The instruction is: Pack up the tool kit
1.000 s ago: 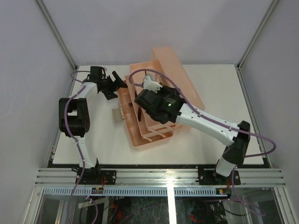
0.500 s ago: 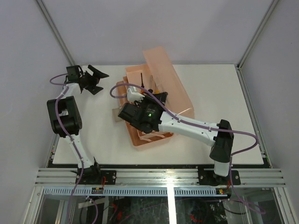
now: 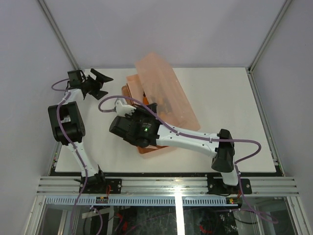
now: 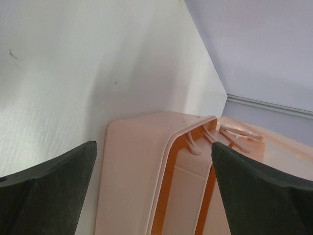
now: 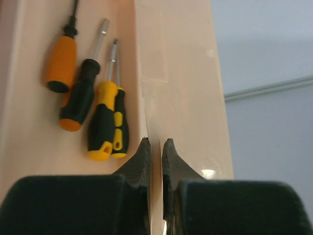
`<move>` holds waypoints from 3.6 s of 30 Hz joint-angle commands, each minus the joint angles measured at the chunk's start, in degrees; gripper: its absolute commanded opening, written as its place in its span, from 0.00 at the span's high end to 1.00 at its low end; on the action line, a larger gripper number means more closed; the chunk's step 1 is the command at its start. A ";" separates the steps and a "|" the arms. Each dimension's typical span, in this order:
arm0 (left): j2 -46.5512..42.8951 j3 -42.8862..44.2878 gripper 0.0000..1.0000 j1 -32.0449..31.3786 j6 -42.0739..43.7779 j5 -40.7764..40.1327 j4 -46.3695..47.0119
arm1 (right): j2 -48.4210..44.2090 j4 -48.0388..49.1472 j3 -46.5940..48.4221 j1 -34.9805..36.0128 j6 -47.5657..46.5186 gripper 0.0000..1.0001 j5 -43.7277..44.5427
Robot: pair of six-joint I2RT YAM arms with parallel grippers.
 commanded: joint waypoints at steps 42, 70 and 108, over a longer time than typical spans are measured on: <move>-24.68 -40.72 0.00 6.10 9.33 20.26 11.53 | -0.35 13.24 8.91 -22.22 18.45 0.48 -56.87; -23.98 -42.77 0.00 -6.38 3.64 29.64 28.65 | -4.85 13.45 -2.16 -22.24 24.53 0.50 -57.33; -28.02 -47.80 0.00 -9.35 -3.57 30.70 43.45 | -4.61 10.99 -2.71 -22.20 24.77 0.51 -59.15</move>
